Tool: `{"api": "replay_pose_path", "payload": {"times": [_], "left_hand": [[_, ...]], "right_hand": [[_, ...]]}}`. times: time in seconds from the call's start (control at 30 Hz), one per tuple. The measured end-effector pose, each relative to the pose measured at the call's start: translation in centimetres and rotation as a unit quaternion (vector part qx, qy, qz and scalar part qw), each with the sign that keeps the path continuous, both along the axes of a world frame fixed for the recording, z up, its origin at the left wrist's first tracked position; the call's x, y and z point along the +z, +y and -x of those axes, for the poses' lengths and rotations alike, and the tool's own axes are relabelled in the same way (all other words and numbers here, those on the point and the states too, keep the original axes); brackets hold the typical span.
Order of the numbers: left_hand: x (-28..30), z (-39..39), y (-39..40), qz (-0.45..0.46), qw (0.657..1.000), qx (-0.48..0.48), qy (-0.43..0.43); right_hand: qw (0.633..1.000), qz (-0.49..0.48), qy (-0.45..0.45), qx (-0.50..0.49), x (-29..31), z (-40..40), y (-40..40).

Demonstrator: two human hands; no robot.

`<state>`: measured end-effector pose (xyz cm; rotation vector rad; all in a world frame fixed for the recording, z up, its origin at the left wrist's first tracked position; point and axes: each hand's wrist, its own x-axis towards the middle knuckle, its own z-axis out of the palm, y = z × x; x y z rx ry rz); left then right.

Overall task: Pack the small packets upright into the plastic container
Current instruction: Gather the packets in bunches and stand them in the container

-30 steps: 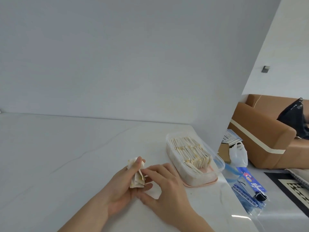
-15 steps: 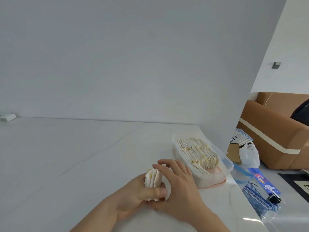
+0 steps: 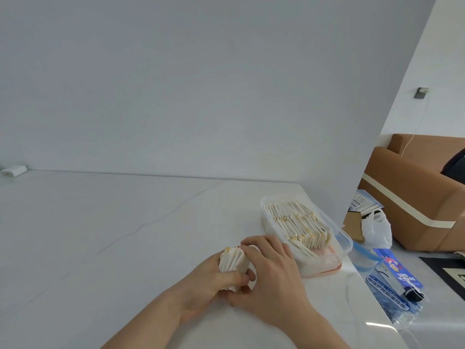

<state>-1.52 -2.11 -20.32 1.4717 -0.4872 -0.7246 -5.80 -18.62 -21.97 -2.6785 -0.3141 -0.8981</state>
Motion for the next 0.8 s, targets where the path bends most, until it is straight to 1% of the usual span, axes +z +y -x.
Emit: {"api": "replay_pose_path", "payload": {"times": [0.17, 0.23, 0.37, 0.5, 0.57, 0.67, 0.8], "left_hand": [[0.1, 0.0, 0.0, 0.005, 1.000, 0.014, 0.004], [0.1, 0.0, 0.0, 0.001, 1.000, 0.013, 0.007], [0.1, 0.1, 0.0, -0.005, 1.000, 0.015, 0.018], [0.1, 0.1, -0.4, 0.000, 0.997, 0.069, 0.023], [0.2, -0.1, -0.4, 0.024, 0.992, 0.127, 0.012], [-0.1, -0.4, -0.3, 0.079, 0.978, 0.188, 0.042], [0.5, -0.4, -0.4, 0.123, 0.977, 0.138, 0.103]], "right_hand": [[1.000, 0.005, 0.006, -0.016, 0.3, 0.2, 0.2], [1.000, 0.001, 0.009, -0.007, 0.4, 0.3, 0.2], [1.000, 0.000, -0.018, 0.021, 0.4, 0.2, 0.5], [1.000, -0.004, -0.013, 0.000, 0.4, 0.4, 1.1], [0.999, -0.053, -0.006, -0.011, 0.4, 0.5, 1.8], [0.991, -0.129, 0.017, 0.013, 0.3, 0.7, 2.9], [0.972, -0.215, 0.095, 0.013, 0.2, 0.8, 2.9]]}}
